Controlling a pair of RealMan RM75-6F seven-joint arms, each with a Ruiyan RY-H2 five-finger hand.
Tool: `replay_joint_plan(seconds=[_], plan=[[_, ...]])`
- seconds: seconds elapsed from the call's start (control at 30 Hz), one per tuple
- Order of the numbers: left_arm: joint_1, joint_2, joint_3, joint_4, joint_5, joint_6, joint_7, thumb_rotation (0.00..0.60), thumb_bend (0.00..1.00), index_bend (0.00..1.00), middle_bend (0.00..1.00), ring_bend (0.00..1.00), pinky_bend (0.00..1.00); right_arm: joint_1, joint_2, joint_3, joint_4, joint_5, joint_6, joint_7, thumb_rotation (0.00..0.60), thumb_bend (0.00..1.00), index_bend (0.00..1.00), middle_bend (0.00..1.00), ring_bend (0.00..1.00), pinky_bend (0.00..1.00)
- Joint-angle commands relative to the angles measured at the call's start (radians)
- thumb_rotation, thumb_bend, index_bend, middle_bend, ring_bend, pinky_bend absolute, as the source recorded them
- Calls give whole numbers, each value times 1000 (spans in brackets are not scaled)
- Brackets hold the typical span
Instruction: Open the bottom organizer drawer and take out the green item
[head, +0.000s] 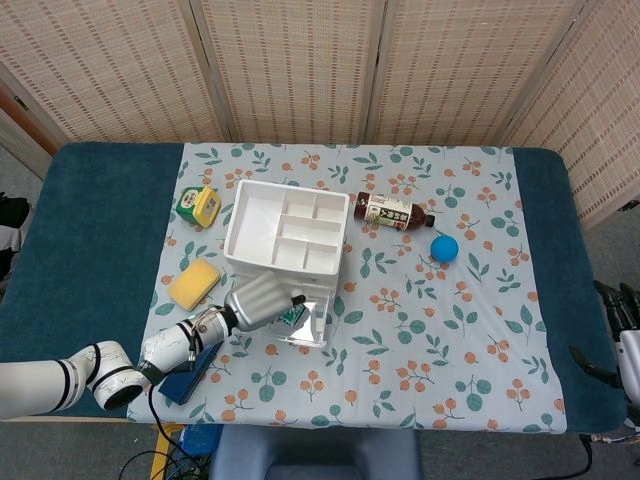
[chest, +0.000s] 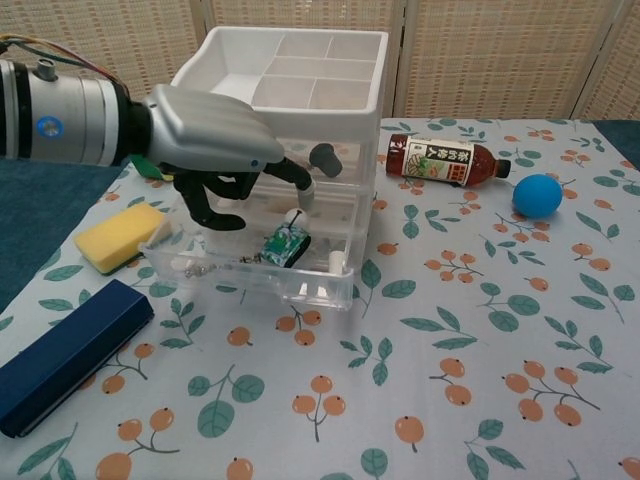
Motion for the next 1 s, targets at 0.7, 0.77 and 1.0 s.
replay_joint_plan(seconds=[0.7,0.77,1.0], plan=[[92,-155,38,352,460,204,-11,600,145,265,962,1000,1000,-2,5,0,-15,-1,4,-16,600,234,14,110,72,150],[97,-160,39,360,469,209,-15,600,141,264,962,1000,1000,-1,6,0,-16,-2,3,-17,600,234,14,110,72,150],[100,-180,41,384,504,209,-19,600,141,262,962,1000,1000,-1,5,0,-20,0,1,-23,600,234,14,110,72,151]])
